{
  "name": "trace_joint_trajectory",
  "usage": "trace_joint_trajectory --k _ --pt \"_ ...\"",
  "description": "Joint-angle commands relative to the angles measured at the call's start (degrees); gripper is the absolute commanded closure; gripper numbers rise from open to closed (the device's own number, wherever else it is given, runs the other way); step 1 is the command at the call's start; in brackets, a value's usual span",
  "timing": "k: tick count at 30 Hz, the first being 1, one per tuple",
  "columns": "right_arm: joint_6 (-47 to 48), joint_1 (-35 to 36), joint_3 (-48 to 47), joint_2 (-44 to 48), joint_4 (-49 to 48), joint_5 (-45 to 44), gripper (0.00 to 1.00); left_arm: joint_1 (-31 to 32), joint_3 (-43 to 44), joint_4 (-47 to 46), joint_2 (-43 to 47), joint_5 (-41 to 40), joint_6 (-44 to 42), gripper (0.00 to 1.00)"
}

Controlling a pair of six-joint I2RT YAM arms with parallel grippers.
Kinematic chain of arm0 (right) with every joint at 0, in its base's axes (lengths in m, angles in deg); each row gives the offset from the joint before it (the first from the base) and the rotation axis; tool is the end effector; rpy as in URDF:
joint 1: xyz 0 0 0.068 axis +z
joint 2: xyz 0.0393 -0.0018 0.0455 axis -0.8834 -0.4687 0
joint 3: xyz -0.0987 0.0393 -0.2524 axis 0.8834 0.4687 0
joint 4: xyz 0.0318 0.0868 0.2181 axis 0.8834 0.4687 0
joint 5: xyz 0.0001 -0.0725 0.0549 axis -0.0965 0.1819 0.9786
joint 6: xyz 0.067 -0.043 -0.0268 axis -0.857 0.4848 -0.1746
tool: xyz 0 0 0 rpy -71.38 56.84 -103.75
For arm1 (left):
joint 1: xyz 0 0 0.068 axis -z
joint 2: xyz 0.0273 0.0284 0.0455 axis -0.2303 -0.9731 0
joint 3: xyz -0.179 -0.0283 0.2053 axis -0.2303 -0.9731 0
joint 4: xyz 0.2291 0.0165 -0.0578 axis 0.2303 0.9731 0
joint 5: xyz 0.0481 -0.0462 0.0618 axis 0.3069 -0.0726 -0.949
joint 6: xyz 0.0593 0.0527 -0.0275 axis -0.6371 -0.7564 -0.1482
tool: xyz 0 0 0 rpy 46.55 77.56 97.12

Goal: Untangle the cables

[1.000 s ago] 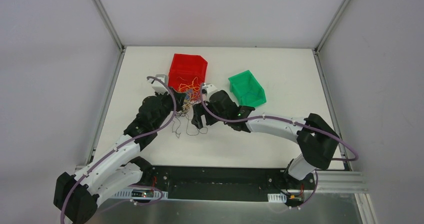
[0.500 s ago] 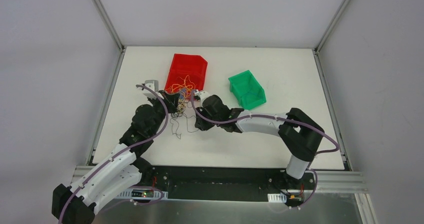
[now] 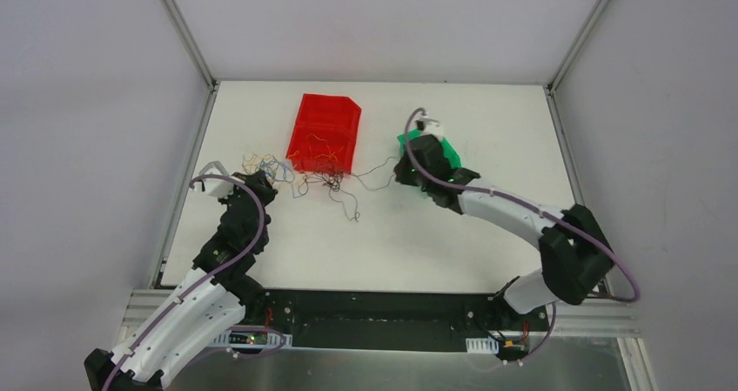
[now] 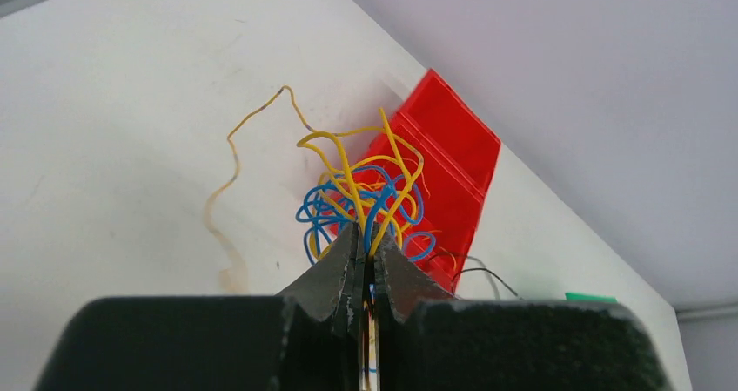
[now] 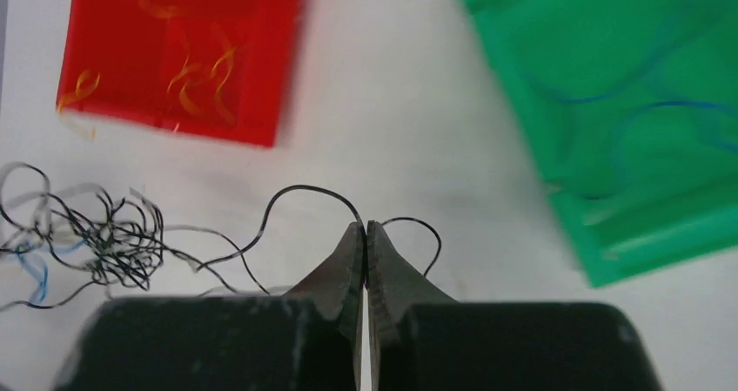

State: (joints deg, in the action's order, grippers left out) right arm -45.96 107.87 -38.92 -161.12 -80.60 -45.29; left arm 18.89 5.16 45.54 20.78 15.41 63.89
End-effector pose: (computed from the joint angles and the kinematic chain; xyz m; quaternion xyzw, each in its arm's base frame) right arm 0.2623 0.2456 0.2424 -0.1311 0.8509 0.1892 0.4722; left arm 0.1447 -0.0279 0.2873 -0.3118 0.6404 -0.1411 0.6876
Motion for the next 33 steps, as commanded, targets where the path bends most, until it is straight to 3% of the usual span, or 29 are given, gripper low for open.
trace_joint_trajectory --k 1,6,14,17,21,23,24,28,29,33 --pt "-12.24 -10.56 5.21 11.81 6.24 -10.41 1.00 0.32 -0.49 2.78 1.43 -9.96 3.92 1.00" --pt "-16.29 -19.11 10.71 23.62 7.13 -11.25 1.00 0.37 0.17 5.15 1.11 -12.51 3.26 1.00" --pt "-12.06 -20.56 11.33 39.91 10.23 -15.41 1.00 0.42 0.21 6.14 2.05 -12.50 2.87 1.00" --pt "-9.15 -20.47 11.51 44.48 9.08 -10.71 1.00 0.46 0.80 5.69 0.03 -8.03 2.63 1.00" --pt "-4.91 -20.47 10.53 47.45 7.34 0.42 1.00 0.41 3.69 4.28 -6.40 3.89 -0.39 1.00" --pt "-3.91 -20.50 9.54 47.43 8.12 2.78 1.00 0.40 5.07 4.28 -9.32 8.46 -0.88 0.91" --pt "-3.75 -20.48 9.34 47.42 8.35 3.09 1.00 0.39 5.73 4.28 -10.42 11.10 -1.32 0.81" --pt "-3.54 -20.44 9.26 47.74 8.41 3.49 1.00 0.43 8.10 4.05 -12.03 22.23 -3.21 0.15" --pt "-3.46 -20.48 9.19 47.77 8.40 3.60 1.00 0.40 8.40 3.41 -11.91 25.87 -4.03 0.05" --pt "-3.11 -20.50 8.82 47.64 8.59 4.84 1.00 0.40 6.68 -7.23 -12.71 45.27 -12.64 0.01"
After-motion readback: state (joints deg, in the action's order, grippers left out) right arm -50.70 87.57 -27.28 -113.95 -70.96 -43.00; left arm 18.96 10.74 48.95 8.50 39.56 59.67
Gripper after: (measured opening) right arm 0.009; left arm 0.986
